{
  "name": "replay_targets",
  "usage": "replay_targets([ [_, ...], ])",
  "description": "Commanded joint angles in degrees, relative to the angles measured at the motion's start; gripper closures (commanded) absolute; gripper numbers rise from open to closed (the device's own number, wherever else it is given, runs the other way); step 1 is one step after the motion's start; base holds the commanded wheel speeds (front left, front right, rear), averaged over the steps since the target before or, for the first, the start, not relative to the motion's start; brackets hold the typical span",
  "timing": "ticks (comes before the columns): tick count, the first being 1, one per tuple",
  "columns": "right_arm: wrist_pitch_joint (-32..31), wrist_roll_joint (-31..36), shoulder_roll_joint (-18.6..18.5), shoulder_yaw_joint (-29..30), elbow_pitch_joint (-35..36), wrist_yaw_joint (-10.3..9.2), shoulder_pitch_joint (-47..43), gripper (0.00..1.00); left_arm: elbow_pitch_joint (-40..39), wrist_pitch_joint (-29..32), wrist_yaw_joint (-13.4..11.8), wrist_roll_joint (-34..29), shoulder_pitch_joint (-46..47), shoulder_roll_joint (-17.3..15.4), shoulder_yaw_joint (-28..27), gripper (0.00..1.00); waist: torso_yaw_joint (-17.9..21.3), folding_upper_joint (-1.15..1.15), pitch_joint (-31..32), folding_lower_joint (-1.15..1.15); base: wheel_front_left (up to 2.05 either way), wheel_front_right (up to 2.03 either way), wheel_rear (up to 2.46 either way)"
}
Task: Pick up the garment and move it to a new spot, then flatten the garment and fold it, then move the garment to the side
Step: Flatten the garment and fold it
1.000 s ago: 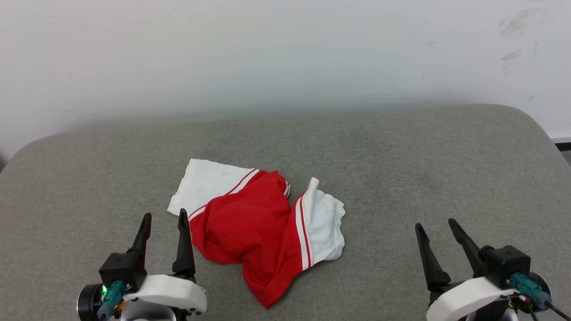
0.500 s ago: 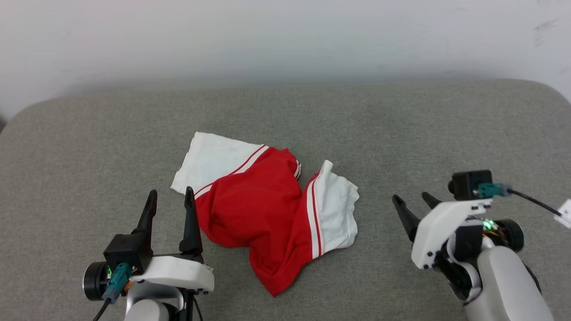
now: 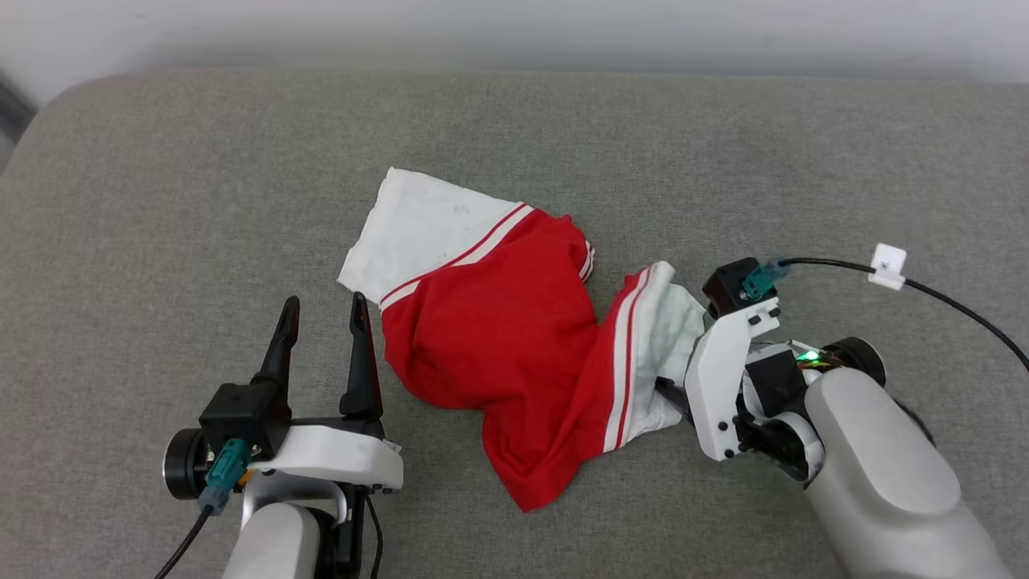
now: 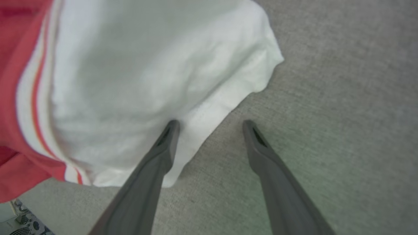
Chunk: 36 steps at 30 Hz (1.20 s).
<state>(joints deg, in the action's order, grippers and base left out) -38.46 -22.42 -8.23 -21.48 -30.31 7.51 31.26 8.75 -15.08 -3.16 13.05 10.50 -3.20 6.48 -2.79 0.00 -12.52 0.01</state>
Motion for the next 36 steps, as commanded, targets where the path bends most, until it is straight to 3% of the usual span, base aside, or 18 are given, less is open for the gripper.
replay_targets([
  [1,-2.3,-1.1,-0.4,-2.3,-2.6,-0.03,0.2,0.00,-0.1,-0.1,-0.1,-0.3,0.4,0.2,-0.1,0.00,-0.4,0.00,-0.7,-0.01,0.00,0.00,0.00],
  [3,-4.0,-2.5,-0.2,-4.5,-4.3,-0.02,-0.3,0.00,0.0,-0.1,0.0,-0.4,0.5,0.2,-0.2,0.00,-0.4,0.00,-0.9,-0.01,0.00,0.00,0.00],
  [4,-4.5,-3.1,-0.2,-5.7,-4.9,-0.02,-0.4,0.21,0.0,-0.1,0.0,-0.5,0.5,0.2,-0.2,0.00,-0.4,0.00,-0.9,-0.01,0.00,0.00,0.00],
  [5,-4.3,-4.2,-0.1,-6.4,-5.1,0.05,-0.5,0.57,0.1,-0.1,-0.1,-0.5,0.6,0.2,-0.1,0.00,-0.3,0.00,-1.0,-0.01,0.00,0.00,0.00],
  [6,-3.7,-4.9,-0.2,-7.1,-5.0,0.06,-0.3,1.00,0.2,-0.1,-0.1,-0.4,0.6,0.3,-0.1,0.00,-0.2,0.00,-0.9,-0.01,0.00,0.00,0.00],
  [19,8.8,-6.8,-4.9,-4.1,2.8,-0.04,1.3,1.00,0.3,-0.1,-0.3,0.0,-1.9,0.3,-1.7,0.00,3.0,0.00,3.1,-0.01,0.00,0.00,0.00],
  [28,11.5,-2.8,-7.2,10.0,9.8,-0.04,-8.2,1.00,-0.1,-0.1,-0.1,-0.4,-3.8,0.3,-3.1,0.00,5.9,0.00,4.5,-0.01,0.00,0.00,0.00],
  [36,12.1,1.0,-3.8,19.2,4.8,-0.04,-18.4,1.00,1.3,-0.1,-0.4,-0.2,-3.9,0.3,-2.9,0.00,6.0,0.00,4.9,-0.01,0.00,0.00,0.00],
])
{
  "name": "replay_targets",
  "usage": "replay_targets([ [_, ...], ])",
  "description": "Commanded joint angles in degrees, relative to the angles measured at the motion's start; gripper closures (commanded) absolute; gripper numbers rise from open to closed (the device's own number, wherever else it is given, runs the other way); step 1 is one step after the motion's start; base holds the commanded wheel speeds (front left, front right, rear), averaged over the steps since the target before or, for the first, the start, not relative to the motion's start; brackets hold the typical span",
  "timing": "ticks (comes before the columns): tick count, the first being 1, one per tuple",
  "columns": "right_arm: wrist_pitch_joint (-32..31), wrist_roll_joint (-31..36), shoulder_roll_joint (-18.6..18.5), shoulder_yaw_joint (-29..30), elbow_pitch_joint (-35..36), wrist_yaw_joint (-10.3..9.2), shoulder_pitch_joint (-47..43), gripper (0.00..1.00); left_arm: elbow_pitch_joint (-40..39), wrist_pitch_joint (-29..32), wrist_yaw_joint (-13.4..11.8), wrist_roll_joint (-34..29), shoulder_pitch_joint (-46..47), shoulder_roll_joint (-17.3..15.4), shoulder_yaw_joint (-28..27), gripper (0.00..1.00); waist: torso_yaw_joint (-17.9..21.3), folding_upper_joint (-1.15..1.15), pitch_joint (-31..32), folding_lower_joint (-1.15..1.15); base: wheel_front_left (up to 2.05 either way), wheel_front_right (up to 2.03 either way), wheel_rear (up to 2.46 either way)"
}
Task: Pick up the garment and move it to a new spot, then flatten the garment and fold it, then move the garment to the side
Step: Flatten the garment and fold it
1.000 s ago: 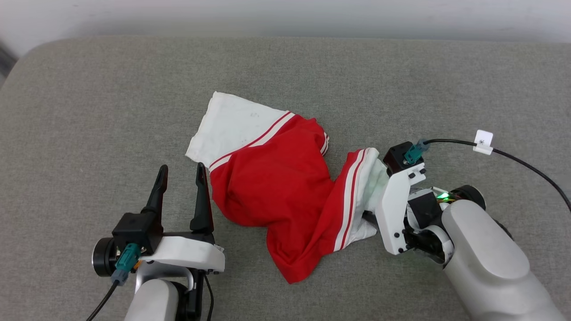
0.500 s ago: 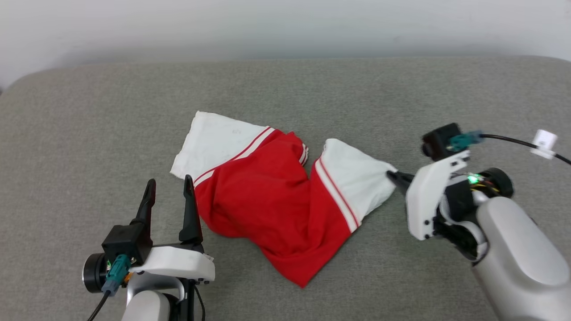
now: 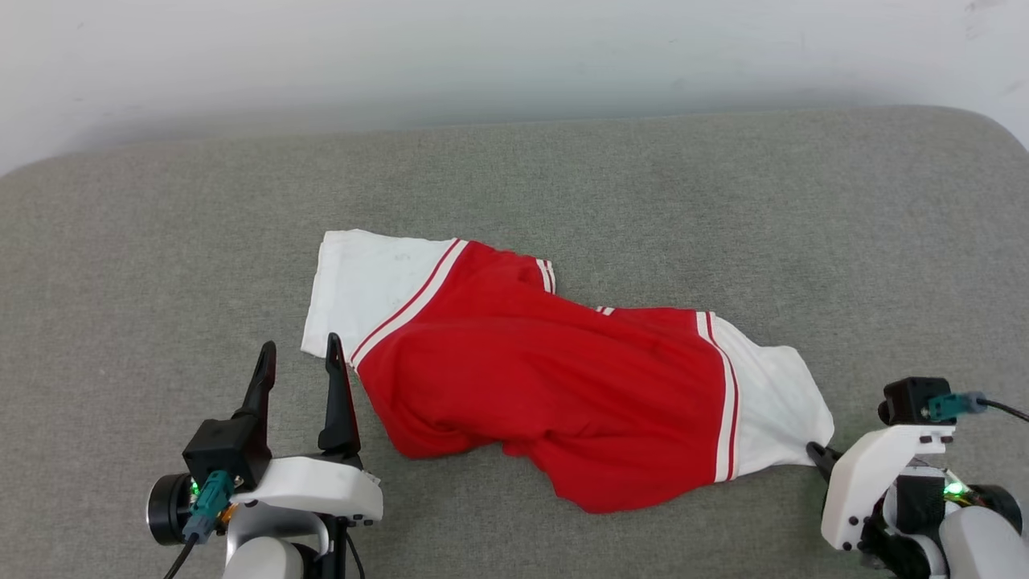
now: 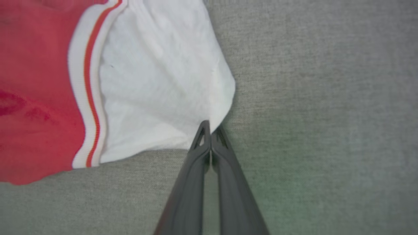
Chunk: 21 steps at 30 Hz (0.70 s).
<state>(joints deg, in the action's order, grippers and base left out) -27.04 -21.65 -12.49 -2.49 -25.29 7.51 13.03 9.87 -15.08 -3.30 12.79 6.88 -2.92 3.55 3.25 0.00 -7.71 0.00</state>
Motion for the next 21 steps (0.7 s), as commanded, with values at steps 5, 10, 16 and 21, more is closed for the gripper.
replay_targets([
  [5,7.9,1.1,2.3,0.3,-1.1,-0.04,-1.7,0.00,0.9,-0.1,-0.2,0.0,-0.9,0.0,-0.7,0.00,-0.1,0.00,1.0,0.00,0.00,0.00,0.00],
  [10,19.6,4.4,2.7,2.3,0.9,-0.04,-2.7,0.00,1.6,-0.1,0.0,0.0,-1.9,0.0,-1.2,0.00,-0.3,0.00,2.8,0.00,0.00,0.00,0.00],
  [16,28.3,8.7,4.6,3.7,3.7,-0.04,-4.5,0.00,3.4,-0.1,0.3,0.1,-3.5,-1.1,-1.9,0.00,-0.3,0.00,6.0,0.00,0.00,0.00,0.00],
  [21,31.9,11.3,6.5,3.3,8.5,-0.04,-6.9,0.00,4.3,0.8,0.6,0.6,-4.5,-2.7,-2.6,0.00,0.2,0.00,8.0,0.00,0.00,0.00,0.00],
])
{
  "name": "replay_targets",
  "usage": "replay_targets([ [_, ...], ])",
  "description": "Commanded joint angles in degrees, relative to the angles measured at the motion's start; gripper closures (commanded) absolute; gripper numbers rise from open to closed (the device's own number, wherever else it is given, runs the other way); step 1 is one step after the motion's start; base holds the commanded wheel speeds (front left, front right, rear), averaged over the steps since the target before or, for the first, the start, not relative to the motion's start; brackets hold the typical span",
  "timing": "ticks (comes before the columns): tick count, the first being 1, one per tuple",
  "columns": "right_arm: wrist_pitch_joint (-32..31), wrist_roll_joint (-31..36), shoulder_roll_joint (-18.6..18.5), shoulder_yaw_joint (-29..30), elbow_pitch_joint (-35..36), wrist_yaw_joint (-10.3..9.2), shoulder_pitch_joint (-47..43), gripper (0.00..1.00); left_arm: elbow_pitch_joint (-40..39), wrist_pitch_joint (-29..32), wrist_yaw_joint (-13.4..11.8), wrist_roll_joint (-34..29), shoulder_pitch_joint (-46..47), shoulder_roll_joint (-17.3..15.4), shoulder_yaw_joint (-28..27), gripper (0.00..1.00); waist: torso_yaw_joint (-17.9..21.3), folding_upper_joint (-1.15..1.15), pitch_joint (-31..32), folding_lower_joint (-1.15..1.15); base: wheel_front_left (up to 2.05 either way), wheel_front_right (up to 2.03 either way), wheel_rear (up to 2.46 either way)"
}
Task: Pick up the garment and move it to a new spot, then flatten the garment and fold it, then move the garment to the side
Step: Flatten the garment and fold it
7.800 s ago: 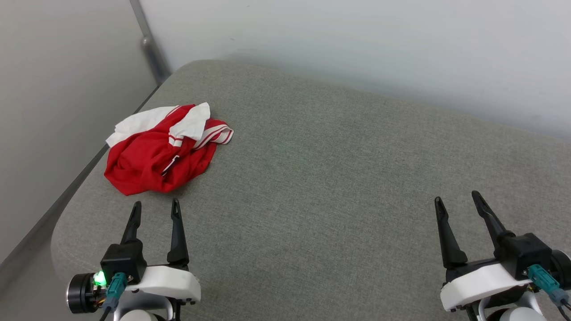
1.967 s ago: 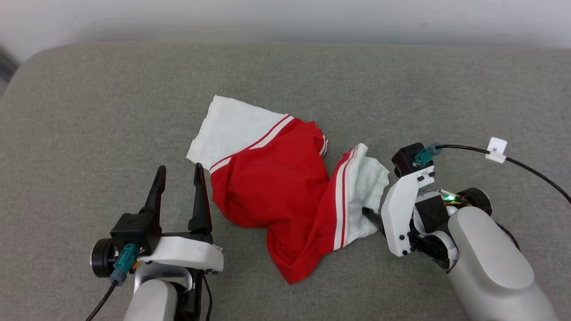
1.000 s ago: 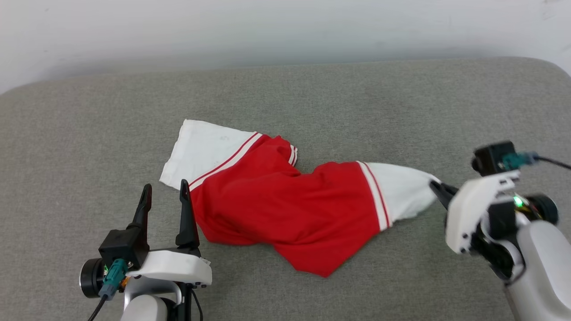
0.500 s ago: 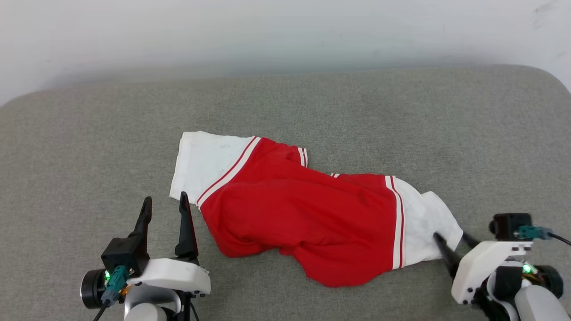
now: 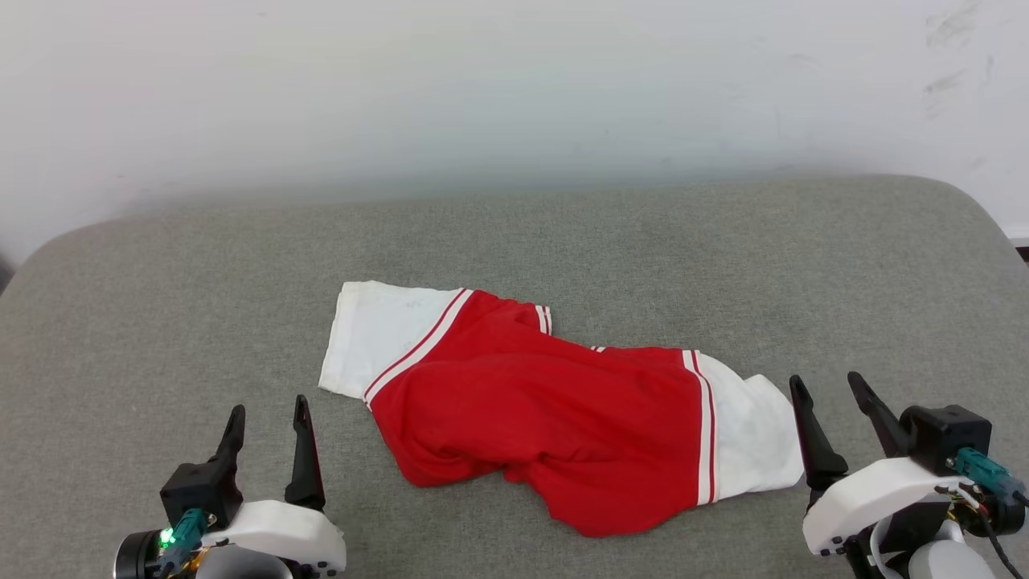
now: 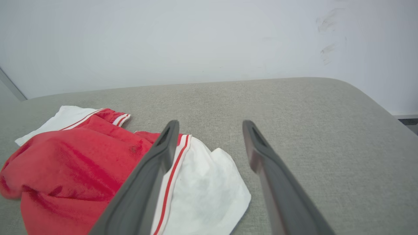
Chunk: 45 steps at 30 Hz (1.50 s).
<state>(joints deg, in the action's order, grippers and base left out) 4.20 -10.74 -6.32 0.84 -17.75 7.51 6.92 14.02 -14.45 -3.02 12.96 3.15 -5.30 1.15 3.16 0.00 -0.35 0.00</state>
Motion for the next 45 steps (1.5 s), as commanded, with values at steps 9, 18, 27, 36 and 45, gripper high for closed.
replay_targets([
  [9,0.5,3.6,2.8,-2.2,12.8,-0.04,-5.8,0.00,1.1,8.9,2.6,1.3,3.9,-4.5,0.4,0.00,1.8,0.00,0.7,0.00,0.00,0.00,0.00],
  [18,-1.4,3.3,3.2,-4.3,20.0,-0.04,-4.6,0.00,7.1,27.6,8.9,4.9,22.5,-12.8,2.3,0.00,5.4,0.00,-5.1,0.00,0.00,0.00,0.00],
  [27,-0.4,1.8,3.3,-5.9,21.4,-0.04,-1.2,0.00,15.5,54.7,10.4,14.8,38.0,-21.9,7.5,0.00,9.1,0.00,-13.6,0.00,0.00,0.00,0.00],
  [36,1.3,0.4,2.8,-7.4,19.9,-0.04,2.2,0.00,19.1,69.6,10.5,23.1,42.8,-26.1,8.5,0.00,11.6,0.00,-20.4,0.00,0.00,0.00,0.00],
  [45,2.0,-0.4,2.3,-7.4,18.2,-0.04,3.6,0.00,22.4,69.9,9.7,23.5,40.0,-24.9,9.4,0.19,12.8,0.00,-22.9,0.00,0.00,0.00,0.00],
])
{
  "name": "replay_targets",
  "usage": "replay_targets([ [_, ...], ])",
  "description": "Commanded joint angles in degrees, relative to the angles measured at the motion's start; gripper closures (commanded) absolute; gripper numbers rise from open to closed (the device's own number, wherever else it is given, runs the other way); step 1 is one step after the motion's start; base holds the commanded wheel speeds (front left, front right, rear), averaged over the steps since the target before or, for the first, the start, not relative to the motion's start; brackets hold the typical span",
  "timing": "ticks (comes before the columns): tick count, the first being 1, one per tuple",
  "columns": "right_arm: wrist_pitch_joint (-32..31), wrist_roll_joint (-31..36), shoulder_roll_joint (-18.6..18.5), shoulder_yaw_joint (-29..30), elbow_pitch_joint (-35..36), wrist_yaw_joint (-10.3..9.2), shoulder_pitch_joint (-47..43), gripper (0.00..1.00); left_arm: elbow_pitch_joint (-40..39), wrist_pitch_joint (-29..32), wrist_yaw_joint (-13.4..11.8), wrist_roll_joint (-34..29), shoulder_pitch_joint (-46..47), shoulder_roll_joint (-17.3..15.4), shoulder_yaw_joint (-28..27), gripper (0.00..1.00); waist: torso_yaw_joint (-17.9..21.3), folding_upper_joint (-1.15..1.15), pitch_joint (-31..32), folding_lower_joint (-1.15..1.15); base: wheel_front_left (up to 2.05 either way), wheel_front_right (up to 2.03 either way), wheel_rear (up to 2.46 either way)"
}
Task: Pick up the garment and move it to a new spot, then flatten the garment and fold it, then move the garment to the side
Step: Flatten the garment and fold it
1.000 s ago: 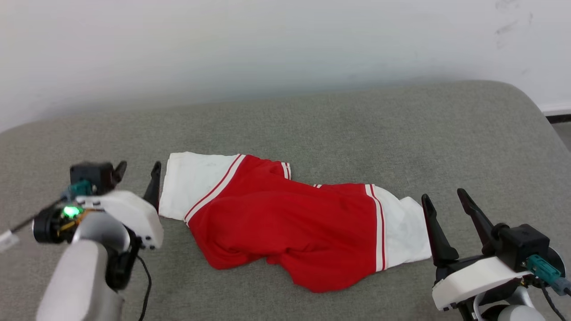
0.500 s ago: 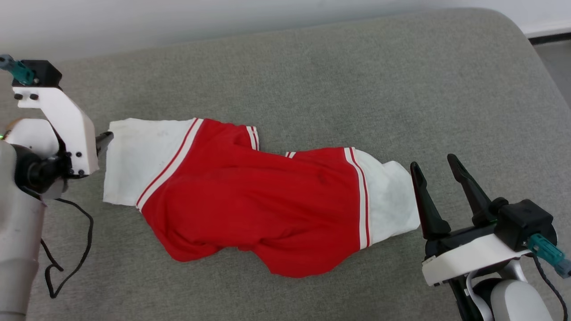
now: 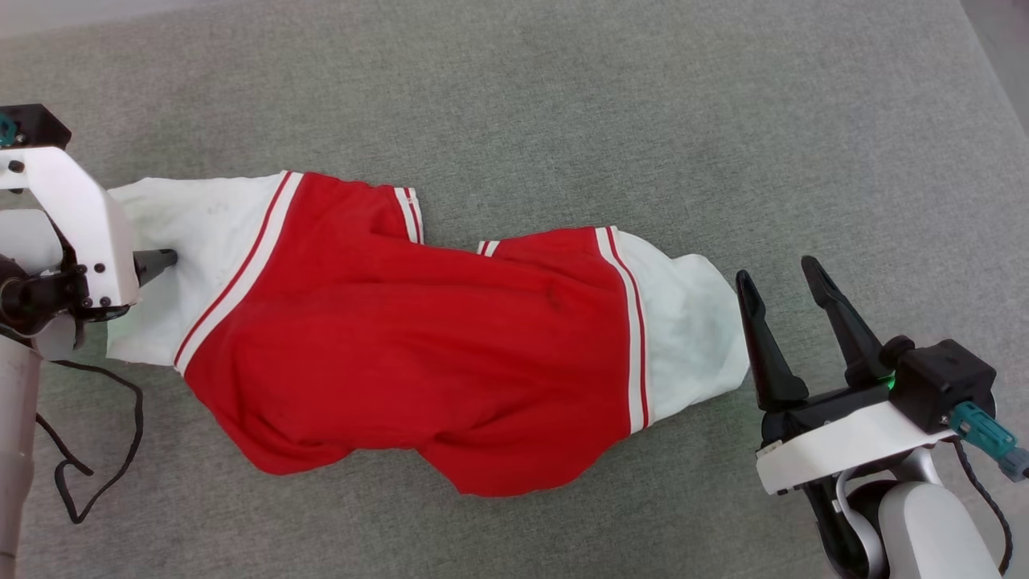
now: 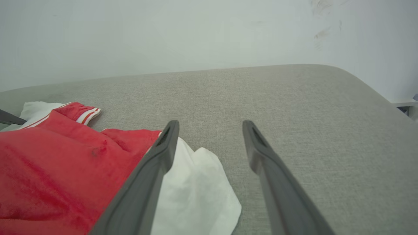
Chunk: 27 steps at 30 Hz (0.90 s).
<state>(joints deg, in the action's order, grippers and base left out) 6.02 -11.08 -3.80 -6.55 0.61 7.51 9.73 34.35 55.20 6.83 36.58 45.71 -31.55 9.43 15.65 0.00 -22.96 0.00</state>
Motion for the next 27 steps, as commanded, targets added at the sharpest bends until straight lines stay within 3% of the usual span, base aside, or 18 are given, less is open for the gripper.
replay_targets([
  [1,0.3,-0.2,-0.3,-0.1,-0.2,-0.04,0.9,0.00,2.7,0.1,-0.2,-0.3,-3.2,1.6,1.4,0.49,0.4,0.00,-0.3,0.00,0.00,0.00,0.00],
  [3,0.3,-0.5,-0.3,0.2,-0.6,-0.04,0.9,0.00,3.9,-0.7,-0.5,0.1,-4.3,2.7,1.5,1.00,0.5,0.00,-0.4,0.00,0.00,0.00,0.00],
  [7,-0.2,-1.2,-0.4,0.8,-1.2,-0.04,0.6,0.00,5.4,-3.8,-0.6,-0.8,-5.1,3.3,1.9,1.00,0.2,0.00,0.3,0.00,0.00,0.00,0.00],
  [15,-4.6,-4.3,-1.1,3.2,-5.1,-0.04,0.0,0.00,5.0,-16.1,-0.7,-3.5,-3.1,3.1,1.7,1.00,-2.0,0.00,5.0,0.00,0.00,0.00,0.00],
  [20,-14.9,-7.8,-4.1,4.1,-10.7,-0.04,3.0,0.00,3.1,-22.5,-0.5,-4.4,-3.3,4.3,1.9,1.00,-3.9,0.00,7.0,0.00,0.00,0.00,0.00],
  [27,-30.6,-14.0,-9.4,2.3,-17.7,-0.04,10.7,0.00,-2.0,-26.3,-0.8,-6.0,-3.6,5.3,3.7,1.00,-7.0,0.00,6.2,0.00,0.00,0.00,0.00],
])
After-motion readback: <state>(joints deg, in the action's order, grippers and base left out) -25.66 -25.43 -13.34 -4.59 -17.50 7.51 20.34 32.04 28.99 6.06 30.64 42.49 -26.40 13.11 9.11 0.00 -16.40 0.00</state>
